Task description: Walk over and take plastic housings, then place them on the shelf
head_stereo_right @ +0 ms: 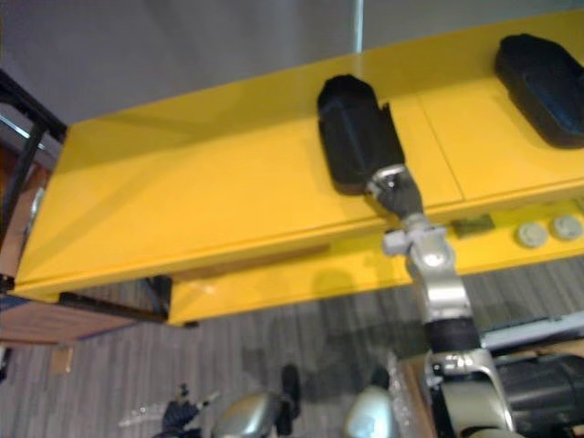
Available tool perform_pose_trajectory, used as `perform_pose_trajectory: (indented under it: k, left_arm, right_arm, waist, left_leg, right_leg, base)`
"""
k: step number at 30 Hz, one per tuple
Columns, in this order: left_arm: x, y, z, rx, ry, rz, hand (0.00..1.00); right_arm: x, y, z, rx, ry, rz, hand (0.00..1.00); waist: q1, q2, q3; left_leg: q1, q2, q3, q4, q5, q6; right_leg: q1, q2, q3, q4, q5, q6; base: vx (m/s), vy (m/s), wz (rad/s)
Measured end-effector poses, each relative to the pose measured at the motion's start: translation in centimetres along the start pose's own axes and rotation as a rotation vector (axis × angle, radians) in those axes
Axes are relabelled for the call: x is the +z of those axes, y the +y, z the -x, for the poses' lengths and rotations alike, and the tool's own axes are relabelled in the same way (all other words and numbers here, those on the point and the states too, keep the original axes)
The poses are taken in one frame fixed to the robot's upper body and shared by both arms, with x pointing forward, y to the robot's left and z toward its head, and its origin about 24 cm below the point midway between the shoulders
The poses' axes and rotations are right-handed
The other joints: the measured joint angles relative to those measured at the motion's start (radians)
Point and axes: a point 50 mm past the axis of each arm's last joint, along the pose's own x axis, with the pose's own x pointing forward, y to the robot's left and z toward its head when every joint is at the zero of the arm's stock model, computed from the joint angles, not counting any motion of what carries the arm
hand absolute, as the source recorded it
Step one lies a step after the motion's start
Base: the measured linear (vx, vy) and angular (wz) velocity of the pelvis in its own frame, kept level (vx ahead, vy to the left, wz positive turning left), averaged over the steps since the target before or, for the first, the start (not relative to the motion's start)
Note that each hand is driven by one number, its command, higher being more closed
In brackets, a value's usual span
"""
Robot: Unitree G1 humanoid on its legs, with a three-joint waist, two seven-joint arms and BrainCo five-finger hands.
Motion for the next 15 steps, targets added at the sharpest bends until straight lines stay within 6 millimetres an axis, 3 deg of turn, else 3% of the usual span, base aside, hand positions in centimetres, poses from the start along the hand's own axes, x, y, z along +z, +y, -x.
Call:
perform_pose_trajectory:
  k: [15]
  left_arm:
    - [0.0,-0.1,0.0,-0.006,-0.001,0.003,0.00]
  right_arm:
    - [-0.2,-1.1,-1.5,-0.018,0.041,-0.028,1.00]
  waist:
    - [0.011,0.004,0.002]
  left_leg:
    - [0.016,-0.006,-0.012,-0.034,0.025,-0.001]
  right_leg:
    - [0.000,-0.011,-0.010,0.019,-0.008,-0.002]
  base:
    - [0.00,-0.003,0.02]
